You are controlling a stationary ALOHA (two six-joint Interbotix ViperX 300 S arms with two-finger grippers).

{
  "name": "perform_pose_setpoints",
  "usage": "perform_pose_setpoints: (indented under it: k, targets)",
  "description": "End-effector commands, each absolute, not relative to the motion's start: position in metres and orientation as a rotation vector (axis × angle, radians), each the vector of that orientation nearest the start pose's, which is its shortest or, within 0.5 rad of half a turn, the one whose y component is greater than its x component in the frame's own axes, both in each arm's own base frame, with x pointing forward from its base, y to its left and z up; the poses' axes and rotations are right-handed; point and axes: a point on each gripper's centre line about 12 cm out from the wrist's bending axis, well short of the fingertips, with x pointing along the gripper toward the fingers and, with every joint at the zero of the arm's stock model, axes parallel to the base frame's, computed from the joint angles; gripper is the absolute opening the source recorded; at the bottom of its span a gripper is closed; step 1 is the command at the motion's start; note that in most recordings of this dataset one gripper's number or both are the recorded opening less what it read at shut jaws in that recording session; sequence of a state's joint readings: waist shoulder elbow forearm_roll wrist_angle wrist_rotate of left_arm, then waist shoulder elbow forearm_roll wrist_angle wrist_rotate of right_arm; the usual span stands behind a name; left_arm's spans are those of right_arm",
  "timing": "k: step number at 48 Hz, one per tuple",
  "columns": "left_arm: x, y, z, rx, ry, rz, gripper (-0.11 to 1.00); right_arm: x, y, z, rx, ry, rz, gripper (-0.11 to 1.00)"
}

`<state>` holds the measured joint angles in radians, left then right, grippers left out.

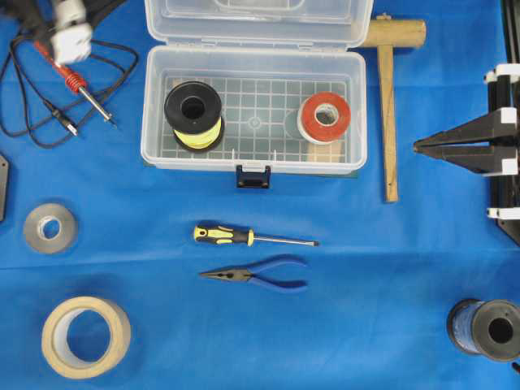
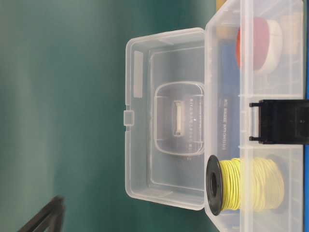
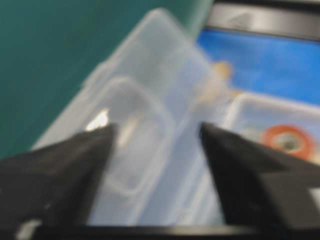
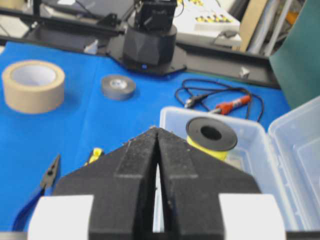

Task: Close the tool box with the left arm.
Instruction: 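Move the left gripper toward the raised clear lid of the tool box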

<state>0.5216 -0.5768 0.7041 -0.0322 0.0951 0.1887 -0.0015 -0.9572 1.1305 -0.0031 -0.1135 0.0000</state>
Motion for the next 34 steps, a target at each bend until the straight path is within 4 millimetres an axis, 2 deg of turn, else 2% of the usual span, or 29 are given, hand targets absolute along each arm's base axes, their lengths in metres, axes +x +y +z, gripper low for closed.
perform_pose_setpoints:
  k: [1,4,6,19,27,34]
  targets:
    - [0.270,0.173,0.353,0.103,0.283,0.543,0.74,0.206,0.000,0.294,0.002,0.058,-0.001,0.00]
    - [0.278,0.188,0.349,0.096,0.332,0.559,0.87,0.208,-0.001,0.291,0.002,0.071,-0.003,0.00]
    - [0.284,0.199,0.347,0.089,0.358,0.570,0.89,0.209,0.000,0.288,0.002,0.081,-0.001,0.00]
    - [0.318,0.260,0.336,0.050,0.479,0.625,0.89,0.214,-0.001,0.277,0.002,0.127,-0.003,0.00]
    - [0.334,0.281,0.310,0.014,0.564,0.623,0.89,0.216,-0.001,0.273,0.002,0.143,-0.003,0.00]
    - [0.340,0.289,0.293,-0.005,0.604,0.623,0.89,0.216,0.000,0.273,0.002,0.143,-0.001,0.00]
